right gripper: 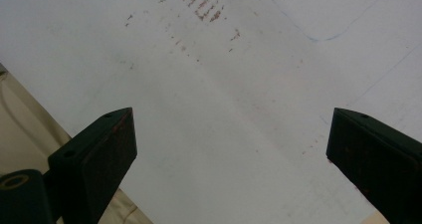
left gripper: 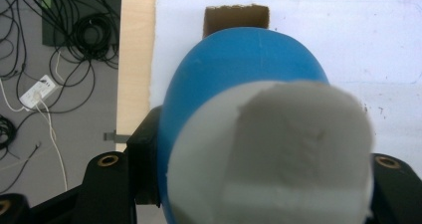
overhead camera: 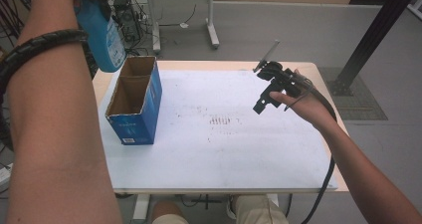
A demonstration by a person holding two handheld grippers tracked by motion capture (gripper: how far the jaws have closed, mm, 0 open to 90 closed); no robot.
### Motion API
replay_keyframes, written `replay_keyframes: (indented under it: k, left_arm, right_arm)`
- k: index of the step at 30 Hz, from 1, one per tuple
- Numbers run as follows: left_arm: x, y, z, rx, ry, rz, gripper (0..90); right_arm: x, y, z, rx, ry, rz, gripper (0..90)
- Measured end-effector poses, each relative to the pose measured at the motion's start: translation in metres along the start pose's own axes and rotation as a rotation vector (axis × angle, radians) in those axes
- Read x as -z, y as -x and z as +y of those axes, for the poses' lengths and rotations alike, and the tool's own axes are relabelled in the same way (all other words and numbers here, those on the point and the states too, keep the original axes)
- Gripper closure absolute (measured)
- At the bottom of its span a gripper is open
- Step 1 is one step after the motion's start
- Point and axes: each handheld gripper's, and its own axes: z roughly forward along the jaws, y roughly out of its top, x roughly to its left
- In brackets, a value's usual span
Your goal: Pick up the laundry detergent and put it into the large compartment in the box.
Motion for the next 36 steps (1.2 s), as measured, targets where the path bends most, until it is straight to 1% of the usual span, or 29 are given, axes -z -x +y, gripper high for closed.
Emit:
replay_keyframes:
  k: [17,21,26,32,36]
  left_arm:
    - [-0.031,-0.004,0.003,0.018,-0.030,-0.009,37.6]
    - [-0.041,-0.008,0.003,0.025,-0.042,-0.018,37.6]
    - [-0.055,-0.008,0.002,0.024,-0.052,-0.016,37.6]
    - [-0.072,-0.009,0.002,0.026,-0.071,-0.027,37.6]
    - [-0.082,-0.008,0.000,0.026,-0.073,-0.031,37.6]
  right_arm:
    - [-0.004,0.000,0.002,-0.005,-0.007,0.004,5.6]
    - [-0.004,0.000,0.003,-0.005,-0.009,0.003,5.6]
    - [-0.005,-0.001,0.003,-0.005,-0.008,0.004,5.6]
    - [-0.006,-0.001,0.003,-0.009,-0.010,0.006,5.6]
    - [-0.005,0.000,0.002,-0.007,-0.010,0.004,5.7]
